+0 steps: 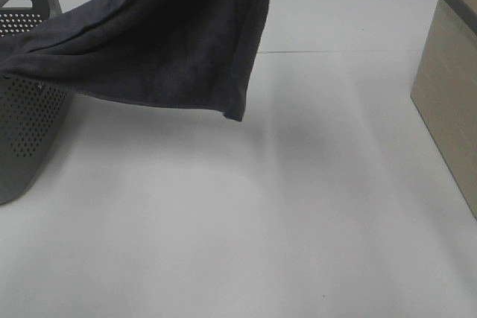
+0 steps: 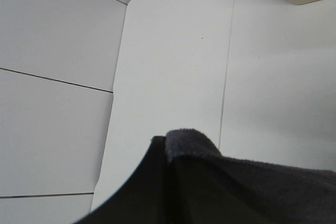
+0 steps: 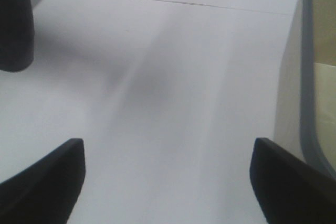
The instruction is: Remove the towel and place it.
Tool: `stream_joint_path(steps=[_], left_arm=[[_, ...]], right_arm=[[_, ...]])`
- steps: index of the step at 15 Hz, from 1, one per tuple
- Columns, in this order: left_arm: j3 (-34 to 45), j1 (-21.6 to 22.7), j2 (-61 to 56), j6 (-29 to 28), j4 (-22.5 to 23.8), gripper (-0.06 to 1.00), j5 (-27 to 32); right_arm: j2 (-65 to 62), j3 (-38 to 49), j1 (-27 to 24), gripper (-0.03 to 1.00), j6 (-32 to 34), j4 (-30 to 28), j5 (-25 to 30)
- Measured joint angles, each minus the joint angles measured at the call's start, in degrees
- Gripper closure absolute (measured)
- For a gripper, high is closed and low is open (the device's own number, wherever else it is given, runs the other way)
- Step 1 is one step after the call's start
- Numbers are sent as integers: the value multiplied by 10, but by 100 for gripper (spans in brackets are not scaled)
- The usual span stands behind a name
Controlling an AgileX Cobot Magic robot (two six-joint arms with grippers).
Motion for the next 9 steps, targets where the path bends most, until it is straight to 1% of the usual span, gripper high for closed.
stream_joint_path(steps=[1,2,3,5,6,7,8,9], left_arm=[[0,-6,3,-9,-2,94,-1],[0,-9,4,-17,-3,94,-5],[0,-11,4,-36,-7,94,-23],[0,-13,4,-93,-17,94,-72],[0,-13,4,-120,-18,94,-91],[0,-13,4,-136,-19,94,-102],[0,-13,4,-138,-19,94,-102],[0,-13,4,-138,-19,94,-102]], right_arm=[[34,0,0,14,-61,48,-10],[53,0,0,14,-92,75,-14],[84,0,0,14,-151,128,-25],[145,0,1,14,-282,258,-45],[168,-1,9,15,-358,323,-52],[207,-5,73,15,-481,449,-78],[215,-5,92,15,-498,468,-92],[231,-6,146,15,-535,506,-139]])
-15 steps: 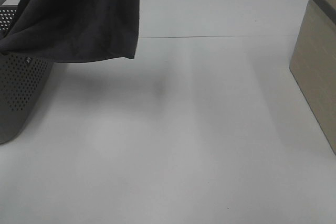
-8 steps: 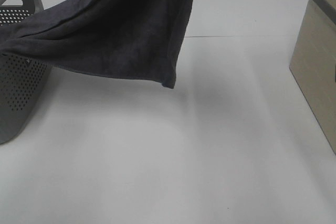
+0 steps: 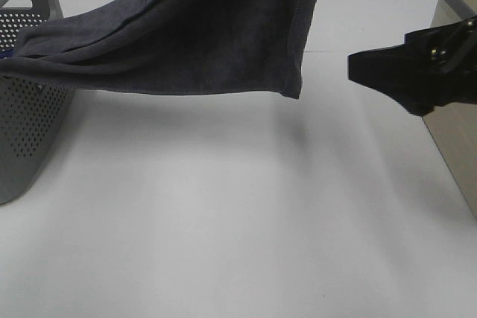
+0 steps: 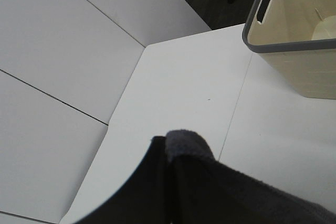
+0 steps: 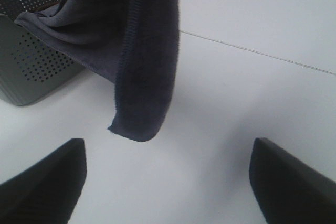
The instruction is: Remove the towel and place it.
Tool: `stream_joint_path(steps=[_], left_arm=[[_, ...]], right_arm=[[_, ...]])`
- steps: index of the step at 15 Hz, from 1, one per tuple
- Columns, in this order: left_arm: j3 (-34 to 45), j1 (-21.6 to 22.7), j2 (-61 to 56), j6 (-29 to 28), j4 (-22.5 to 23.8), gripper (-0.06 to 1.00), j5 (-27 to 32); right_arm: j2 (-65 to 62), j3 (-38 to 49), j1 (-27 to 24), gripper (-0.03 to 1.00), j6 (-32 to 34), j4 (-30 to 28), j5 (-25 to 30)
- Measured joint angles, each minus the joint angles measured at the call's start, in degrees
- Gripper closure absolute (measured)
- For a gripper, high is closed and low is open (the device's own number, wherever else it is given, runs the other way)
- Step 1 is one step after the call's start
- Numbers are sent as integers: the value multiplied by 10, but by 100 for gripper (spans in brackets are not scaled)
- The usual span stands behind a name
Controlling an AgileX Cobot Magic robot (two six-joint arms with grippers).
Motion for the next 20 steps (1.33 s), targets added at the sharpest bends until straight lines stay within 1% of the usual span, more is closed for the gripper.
stream_joint_path(steps=[1,2,4,5,6,7,9,11,12,13,14,15,17,18,19,20], left_arm=[[0,0,0,-1,0,94,0],[0,0,0,-1,0,94,0],[0,0,0,-2,0,94,0],[0,0,0,-2,0,94,0],[0,0,0,-2,0,94,0],[0,0,0,-2,0,94,0],[0,0,0,-2,0,94,3],[0,0,0,-2,1,94,15],[0,0,0,-2,1,94,18],[0,0,0,-2,1,94,19],[0,0,0,-2,2,94,21],[0,0,0,-2,2,94,21],[0,0,0,-2,2,94,21],[0,0,0,-2,2,94,21],[0,0,0,-2,2,94,21],[0,0,0,-2,2,94,21]], right_arm=[[15,-9,57,15,-19,17,-51],[35,-23,110,15,-24,28,-115],[88,-63,209,15,-20,42,-237],[116,-85,246,15,-15,49,-295],[127,-93,259,15,-13,52,-317],[164,-126,304,15,13,58,-352],[185,-146,320,15,45,59,-359],[210,-147,321,15,61,60,-399],[217,-147,321,15,62,64,-411],[227,-147,321,16,65,80,-433],[230,-147,321,18,62,105,-467],[232,-147,321,21,50,129,-518],[232,-147,321,28,6,172,-612],[232,-147,321,31,-9,183,-635],[232,-147,321,33,-16,186,-631],[232,-147,321,34,-19,190,-595]])
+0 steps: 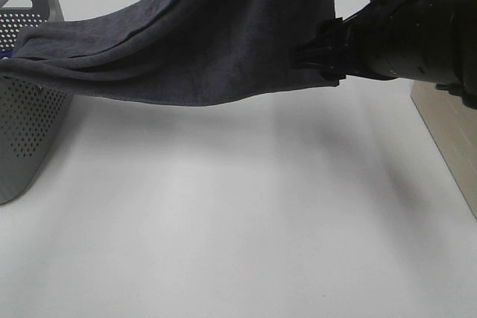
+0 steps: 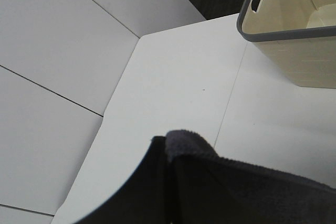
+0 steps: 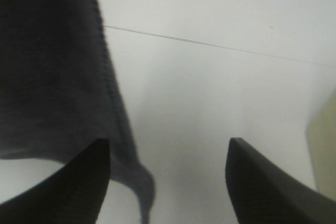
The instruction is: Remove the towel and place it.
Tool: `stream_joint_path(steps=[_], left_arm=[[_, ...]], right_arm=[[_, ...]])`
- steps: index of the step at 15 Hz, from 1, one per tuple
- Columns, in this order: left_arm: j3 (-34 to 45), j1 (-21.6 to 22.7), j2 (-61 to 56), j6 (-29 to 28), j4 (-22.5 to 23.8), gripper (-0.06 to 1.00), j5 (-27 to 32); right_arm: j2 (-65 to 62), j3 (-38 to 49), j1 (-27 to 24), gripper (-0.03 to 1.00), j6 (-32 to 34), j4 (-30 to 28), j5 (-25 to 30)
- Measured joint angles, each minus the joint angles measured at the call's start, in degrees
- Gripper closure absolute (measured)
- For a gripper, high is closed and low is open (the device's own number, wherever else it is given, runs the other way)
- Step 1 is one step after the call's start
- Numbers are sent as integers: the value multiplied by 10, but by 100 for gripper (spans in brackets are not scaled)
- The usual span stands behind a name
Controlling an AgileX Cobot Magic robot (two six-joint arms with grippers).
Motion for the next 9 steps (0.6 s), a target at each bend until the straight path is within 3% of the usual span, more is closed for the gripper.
stream_joint_path(steps=[4,6,9], left_arm=[[0,0,0,0,0,94,0],[0,0,0,0,0,94,0],[0,0,0,1,0,94,1]], right_arm=[[3,0,0,35,0,-21,121],[17,-1,0,36,0,-30,125],[29,-1,0,54,-1,-30,117]])
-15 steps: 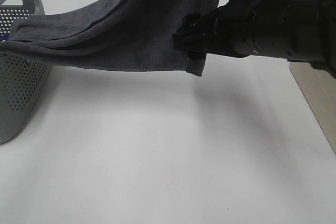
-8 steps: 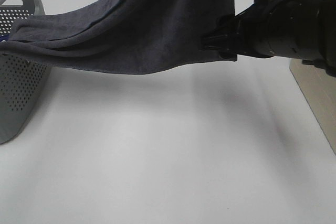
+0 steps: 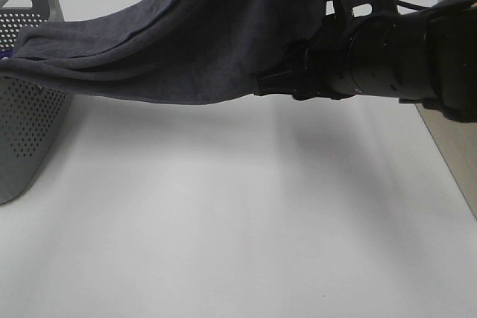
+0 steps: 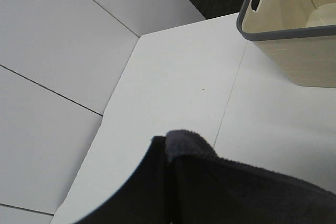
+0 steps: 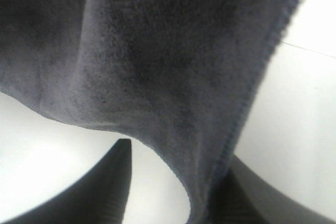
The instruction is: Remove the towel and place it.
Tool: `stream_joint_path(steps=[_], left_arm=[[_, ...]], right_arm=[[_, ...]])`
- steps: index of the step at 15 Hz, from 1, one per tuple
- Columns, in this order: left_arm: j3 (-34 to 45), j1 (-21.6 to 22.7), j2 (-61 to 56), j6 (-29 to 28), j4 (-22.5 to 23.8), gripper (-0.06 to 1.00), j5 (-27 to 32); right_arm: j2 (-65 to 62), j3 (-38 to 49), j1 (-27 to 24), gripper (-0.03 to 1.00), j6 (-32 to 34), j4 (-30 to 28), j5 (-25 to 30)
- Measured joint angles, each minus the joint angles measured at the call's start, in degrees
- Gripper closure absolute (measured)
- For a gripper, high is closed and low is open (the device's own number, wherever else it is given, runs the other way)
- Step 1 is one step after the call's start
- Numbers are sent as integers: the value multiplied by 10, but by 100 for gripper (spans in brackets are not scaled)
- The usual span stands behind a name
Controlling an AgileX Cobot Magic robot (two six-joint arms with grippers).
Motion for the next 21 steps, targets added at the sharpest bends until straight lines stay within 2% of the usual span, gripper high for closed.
stream_joint_path(steps=[2,3,4,6,10,11,14,15,16,17,20,21], left_arm=[[0,0,0,0,0,94,6],[0,0,0,0,0,94,11],[0,0,0,0,0,94,21],[0,0,0,0,0,94,38],[0,0,0,0,0,94,49],[0,0,0,0,0,94,53],[0,0,0,0,-1,94,69],[0,0,1,1,-2,94,72],[0,0,1,-5,-4,94,79],[0,0,1,-7,-4,94,80],[0,0,1,10,-2,94,84],[0,0,1,19,-2,94,84]], right_arm=[[0,-1,0,69,-12,0,-3],[0,-1,0,85,-44,5,-3],[0,-1,0,95,-84,18,1],[-5,-1,0,96,-152,27,42],[-34,28,0,96,-209,23,235],[-36,37,0,96,-210,20,260],[-37,54,0,96,-188,24,262],[-38,61,0,96,-160,25,250],[-54,77,0,96,-101,25,215],[-69,82,0,96,-90,25,215],[-107,83,0,96,-85,19,261],[-108,83,0,96,-85,-5,303]])
